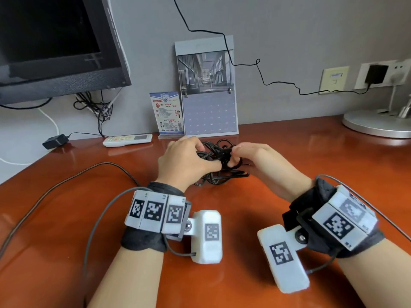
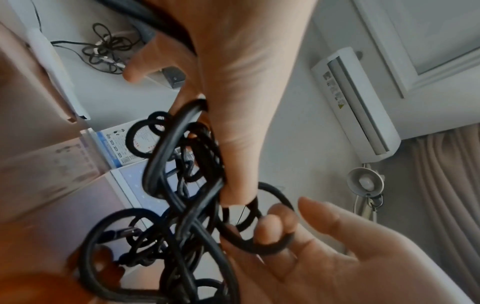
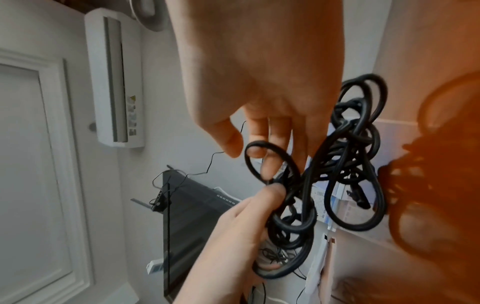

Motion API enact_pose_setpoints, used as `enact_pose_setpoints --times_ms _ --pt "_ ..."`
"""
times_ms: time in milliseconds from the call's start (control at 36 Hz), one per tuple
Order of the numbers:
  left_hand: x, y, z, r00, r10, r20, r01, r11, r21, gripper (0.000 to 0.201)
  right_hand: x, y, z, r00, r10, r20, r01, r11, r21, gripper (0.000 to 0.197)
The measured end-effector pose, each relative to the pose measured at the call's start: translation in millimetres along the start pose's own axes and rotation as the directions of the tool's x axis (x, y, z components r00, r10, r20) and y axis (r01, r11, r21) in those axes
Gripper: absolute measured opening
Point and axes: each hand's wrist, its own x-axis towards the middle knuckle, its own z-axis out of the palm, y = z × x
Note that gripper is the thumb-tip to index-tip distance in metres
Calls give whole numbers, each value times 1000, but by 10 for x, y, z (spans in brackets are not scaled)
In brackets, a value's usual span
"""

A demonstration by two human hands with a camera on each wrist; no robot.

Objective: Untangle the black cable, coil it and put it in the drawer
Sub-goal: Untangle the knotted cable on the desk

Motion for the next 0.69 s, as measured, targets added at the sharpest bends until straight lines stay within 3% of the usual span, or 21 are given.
enact_pose_setpoints --times_ms 111,306,528,694 --pt "2 -7 38 999 -41 -11 41 998 -37 45 -23 -53 -86 999 3 32 -6 997 82 26" --pt "-14 53 124 999 -32 5 32 999 21 49 -3 -27 -162 999 5 -53 -11 993 -117 36" --pt "-12 -69 158 995 -83 -51 84 996 19 51 -32 -1 -228 983 -20 183 7 998 67 34" --pt "-12 -90 219 993 -110 -45 112 992 50 54 -37 -82 -273 988 -38 147 74 966 -249 36"
